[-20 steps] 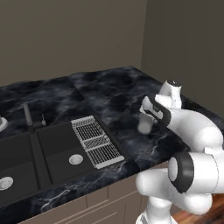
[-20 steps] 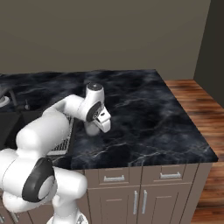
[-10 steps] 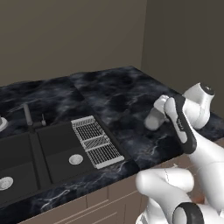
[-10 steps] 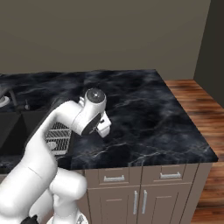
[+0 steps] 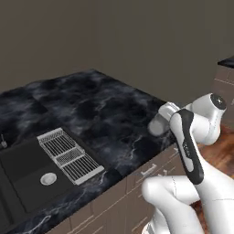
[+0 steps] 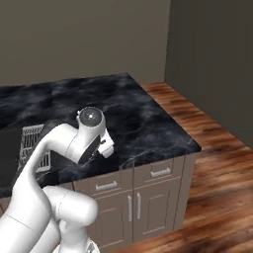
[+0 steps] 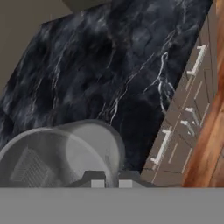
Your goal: Move the glass cup from next to the sink to the open cabinet. Then, move the bowl with the eggplant to the fridge to clear the area for faucet cleaning.
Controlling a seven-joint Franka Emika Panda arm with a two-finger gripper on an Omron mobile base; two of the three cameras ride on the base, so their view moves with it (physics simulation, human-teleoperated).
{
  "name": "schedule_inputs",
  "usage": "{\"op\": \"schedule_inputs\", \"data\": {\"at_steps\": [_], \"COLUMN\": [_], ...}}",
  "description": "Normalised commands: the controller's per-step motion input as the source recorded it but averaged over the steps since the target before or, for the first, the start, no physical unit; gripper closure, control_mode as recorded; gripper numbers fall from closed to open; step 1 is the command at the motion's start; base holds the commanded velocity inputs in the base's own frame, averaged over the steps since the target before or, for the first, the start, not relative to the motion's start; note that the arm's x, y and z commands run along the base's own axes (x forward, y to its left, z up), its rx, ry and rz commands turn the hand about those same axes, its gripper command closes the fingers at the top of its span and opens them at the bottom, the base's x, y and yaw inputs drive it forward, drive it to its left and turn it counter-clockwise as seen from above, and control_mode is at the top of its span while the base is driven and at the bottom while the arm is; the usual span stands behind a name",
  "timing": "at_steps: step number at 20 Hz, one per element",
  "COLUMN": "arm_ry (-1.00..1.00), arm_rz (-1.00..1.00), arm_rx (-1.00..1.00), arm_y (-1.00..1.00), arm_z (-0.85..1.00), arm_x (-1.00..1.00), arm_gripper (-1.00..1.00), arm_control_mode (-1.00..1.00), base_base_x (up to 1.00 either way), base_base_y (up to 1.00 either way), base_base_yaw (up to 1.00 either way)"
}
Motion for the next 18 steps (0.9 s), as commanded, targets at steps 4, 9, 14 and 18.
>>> {"op": "schedule_inputs", "data": {"at_steps": [4,9,14,18], "arm_ry": [0.0,0.0,0.0,0.0], "arm_rz": [0.0,0.0,0.0,0.0], "arm_rx": [0.0,0.0,0.0,0.0], "arm_y": [0.0,0.0,0.0,0.0], "arm_z": [0.0,0.0,0.0,0.0], "arm_x": [0.0,0.0,0.0,0.0], "arm_gripper": [1.0,1.0,1.0,1.0], "arm_control_mode": [1.0,1.0,1.0,1.0], "base_base_x": [-0.23,-0.13,-0.08,-0.03], "base_base_y": [-0.01,-0.02,-0.2,-0.25], "base_base_yaw": [-0.82,-0.88,-0.91,-0.92]}}
